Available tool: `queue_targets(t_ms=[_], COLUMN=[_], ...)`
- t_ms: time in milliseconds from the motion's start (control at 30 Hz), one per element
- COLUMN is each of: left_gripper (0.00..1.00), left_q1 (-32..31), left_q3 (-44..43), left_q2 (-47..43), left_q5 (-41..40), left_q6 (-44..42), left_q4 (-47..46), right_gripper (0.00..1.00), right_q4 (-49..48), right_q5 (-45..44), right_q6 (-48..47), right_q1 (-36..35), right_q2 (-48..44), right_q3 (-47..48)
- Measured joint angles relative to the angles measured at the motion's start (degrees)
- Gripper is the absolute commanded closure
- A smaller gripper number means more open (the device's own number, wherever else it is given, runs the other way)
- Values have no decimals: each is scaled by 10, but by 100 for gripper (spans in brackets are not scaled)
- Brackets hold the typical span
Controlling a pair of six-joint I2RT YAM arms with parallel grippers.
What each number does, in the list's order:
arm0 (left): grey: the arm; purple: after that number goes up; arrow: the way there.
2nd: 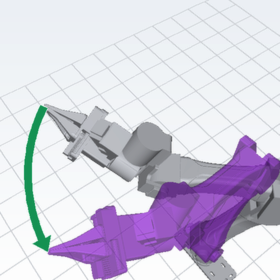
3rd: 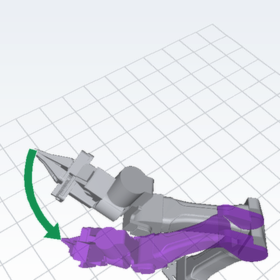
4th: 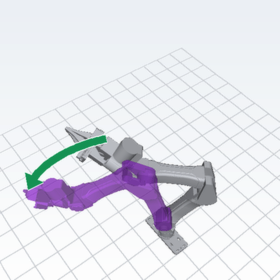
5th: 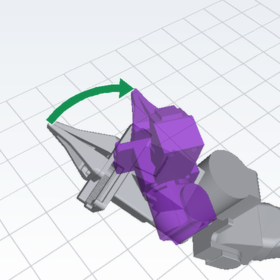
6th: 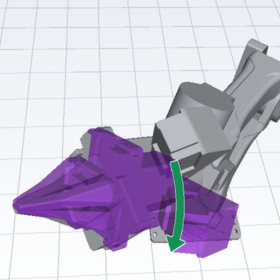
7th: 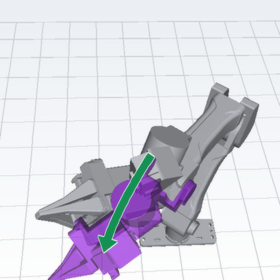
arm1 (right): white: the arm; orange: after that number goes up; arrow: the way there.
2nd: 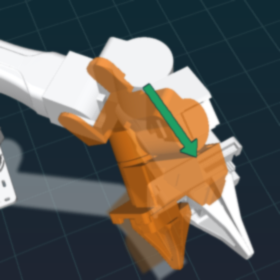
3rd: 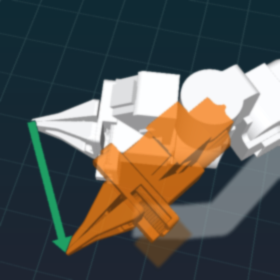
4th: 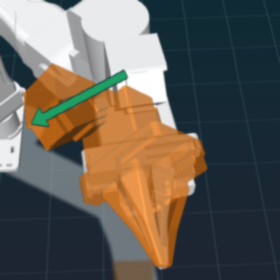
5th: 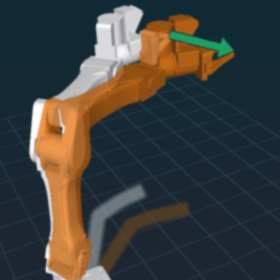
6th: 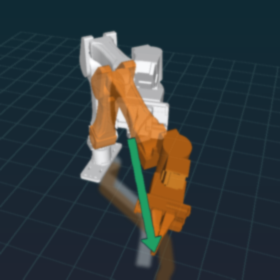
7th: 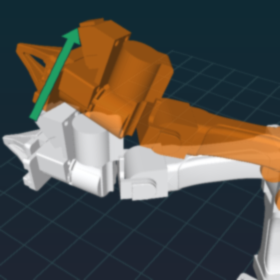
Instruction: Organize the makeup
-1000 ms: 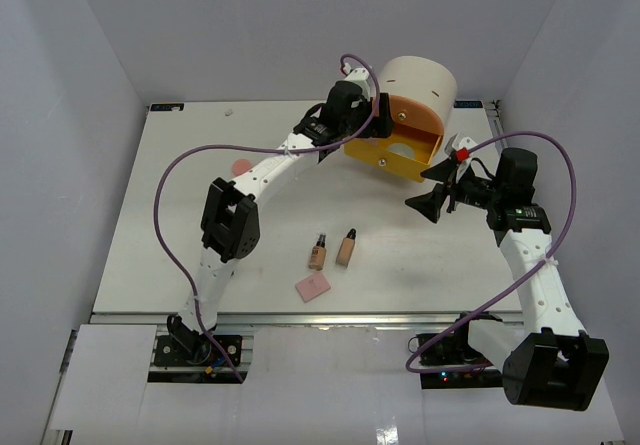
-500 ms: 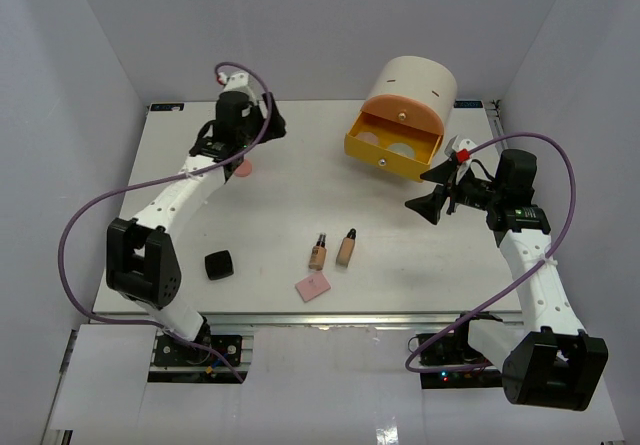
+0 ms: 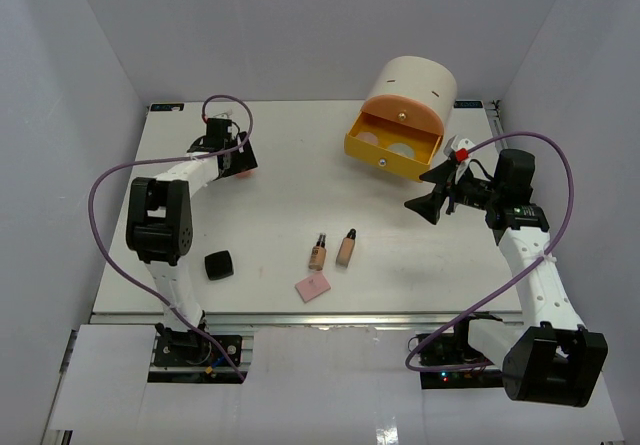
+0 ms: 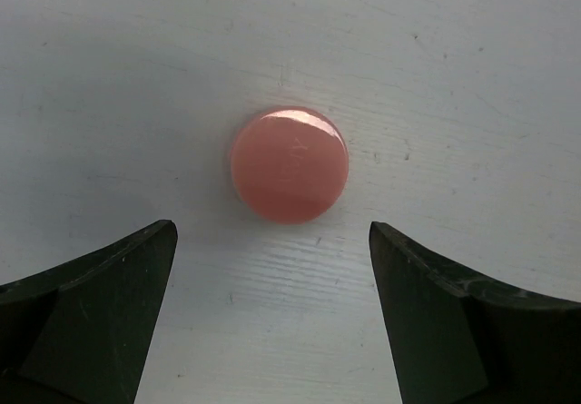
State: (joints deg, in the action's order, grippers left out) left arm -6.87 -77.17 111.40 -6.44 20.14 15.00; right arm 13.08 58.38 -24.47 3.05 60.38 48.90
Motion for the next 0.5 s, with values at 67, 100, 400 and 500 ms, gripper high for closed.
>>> queue_targets(t_ms=[67, 100, 400, 500], left_gripper=[2, 2, 3, 4], left_q1=[0, 0, 0, 0], left_q3=[-21, -33, -117, -123], left_q2=[24, 35, 91, 103], left_q5=[1, 3, 9, 8], left_q6=[-6, -9, -23, -25], left_q4=[5, 10, 26, 33], right_gripper=[10, 10, 10, 10], right_q4=[0, 0, 0, 0], right_q5=[-1, -1, -4, -4], right_q6=[0, 0, 0, 0], right_q1=[0, 0, 0, 0], right_q2=[1, 2, 9, 9], right_q3=[0, 0, 0, 0])
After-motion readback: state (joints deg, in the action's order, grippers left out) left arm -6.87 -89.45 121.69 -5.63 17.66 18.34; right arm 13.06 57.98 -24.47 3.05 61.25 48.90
